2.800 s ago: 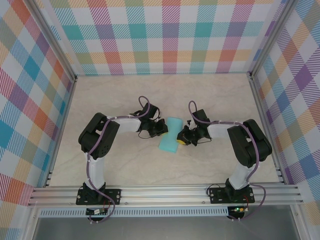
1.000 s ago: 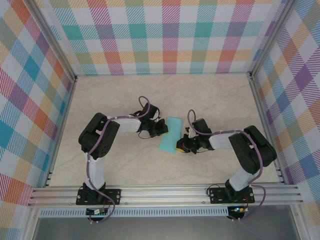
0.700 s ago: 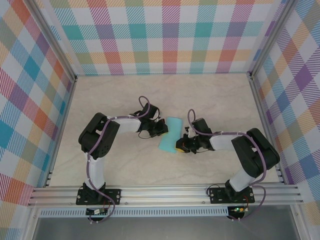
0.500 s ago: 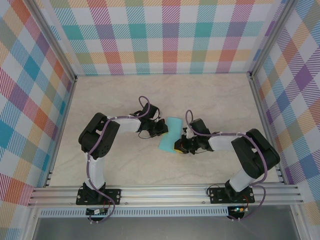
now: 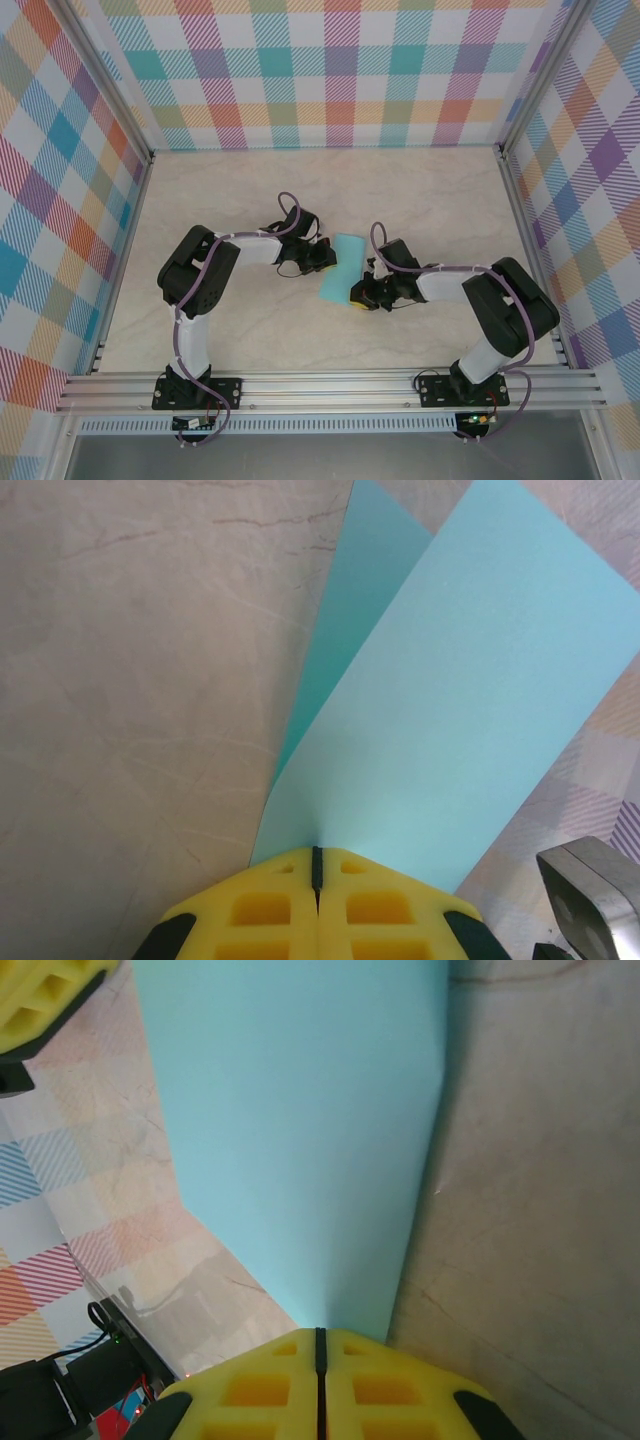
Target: Fold a paper plane with a square sheet of paper (pick it up from the middle)
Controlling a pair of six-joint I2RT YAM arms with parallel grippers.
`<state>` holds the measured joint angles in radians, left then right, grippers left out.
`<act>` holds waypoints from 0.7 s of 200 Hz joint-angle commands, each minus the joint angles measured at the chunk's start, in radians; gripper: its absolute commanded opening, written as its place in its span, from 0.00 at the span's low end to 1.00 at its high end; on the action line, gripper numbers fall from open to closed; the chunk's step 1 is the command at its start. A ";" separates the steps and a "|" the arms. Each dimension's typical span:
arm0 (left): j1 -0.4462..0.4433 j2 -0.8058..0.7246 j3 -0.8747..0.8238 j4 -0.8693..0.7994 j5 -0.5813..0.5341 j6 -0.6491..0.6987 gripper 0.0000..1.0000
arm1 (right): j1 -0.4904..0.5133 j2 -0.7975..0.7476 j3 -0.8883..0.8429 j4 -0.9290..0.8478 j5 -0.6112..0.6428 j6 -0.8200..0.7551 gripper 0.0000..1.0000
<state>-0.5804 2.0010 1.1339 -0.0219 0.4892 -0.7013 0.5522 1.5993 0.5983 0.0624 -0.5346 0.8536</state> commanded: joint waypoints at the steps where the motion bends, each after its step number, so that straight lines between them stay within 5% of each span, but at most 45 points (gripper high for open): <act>1: -0.019 0.080 -0.047 -0.117 -0.072 0.025 0.00 | 0.012 -0.018 0.025 -0.007 -0.017 0.005 0.09; 107: -0.019 0.075 -0.054 -0.118 -0.072 0.029 0.00 | 0.022 -0.006 0.084 -0.161 0.070 -0.048 0.07; 140: -0.019 0.073 -0.057 -0.121 -0.072 0.032 0.00 | -0.057 -0.019 0.164 -0.119 0.042 -0.046 0.08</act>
<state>-0.5804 2.0010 1.1339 -0.0219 0.4892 -0.6907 0.5533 1.6077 0.6910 -0.0700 -0.4866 0.8280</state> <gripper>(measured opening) 0.046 0.083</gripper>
